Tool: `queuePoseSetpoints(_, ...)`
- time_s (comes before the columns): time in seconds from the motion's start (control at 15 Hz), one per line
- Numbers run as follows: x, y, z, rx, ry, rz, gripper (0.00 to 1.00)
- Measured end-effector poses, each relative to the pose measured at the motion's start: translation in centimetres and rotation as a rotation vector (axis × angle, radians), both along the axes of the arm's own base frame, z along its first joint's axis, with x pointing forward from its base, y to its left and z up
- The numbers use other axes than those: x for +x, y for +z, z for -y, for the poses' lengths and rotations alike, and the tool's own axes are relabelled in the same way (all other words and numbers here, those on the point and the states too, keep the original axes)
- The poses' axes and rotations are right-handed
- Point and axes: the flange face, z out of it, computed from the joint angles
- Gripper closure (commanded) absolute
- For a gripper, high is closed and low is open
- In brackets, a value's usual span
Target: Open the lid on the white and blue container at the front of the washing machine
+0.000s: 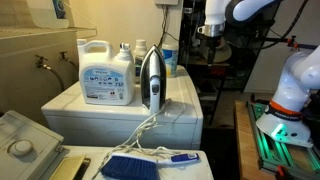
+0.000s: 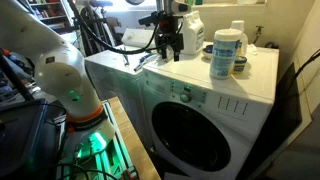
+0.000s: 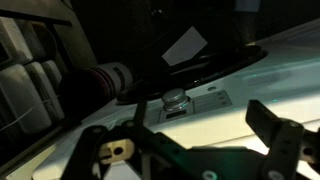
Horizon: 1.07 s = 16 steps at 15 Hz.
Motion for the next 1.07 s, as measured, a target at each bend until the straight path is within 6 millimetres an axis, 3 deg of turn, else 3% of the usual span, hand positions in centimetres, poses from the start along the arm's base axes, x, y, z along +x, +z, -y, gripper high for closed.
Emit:
queuePoseSetpoints(0.2, 0.0, 0.1, 0.0, 0.0, 0.001, 0.002, 0.0)
queuePoseSetpoints(0.33, 0.6, 1.2, 0.0, 0.002, 0.0, 0.028, 0.0)
queuePoseSetpoints(0.53, 2.3, 5.7, 1.2, 0.034, -0.04, 0.133, 0.0)
queuePoseSetpoints(0.8, 4.2, 12.4, 6.0, 0.112, -0.189, 0.284, 0.0)
queuePoseSetpoints(0.87, 4.4, 13.1, 6.8, 0.115, -0.198, 0.298, 0.0)
queuePoseSetpoints(1.07, 4.5, 12.7, 6.1, 0.111, -0.185, 0.289, 0.0)
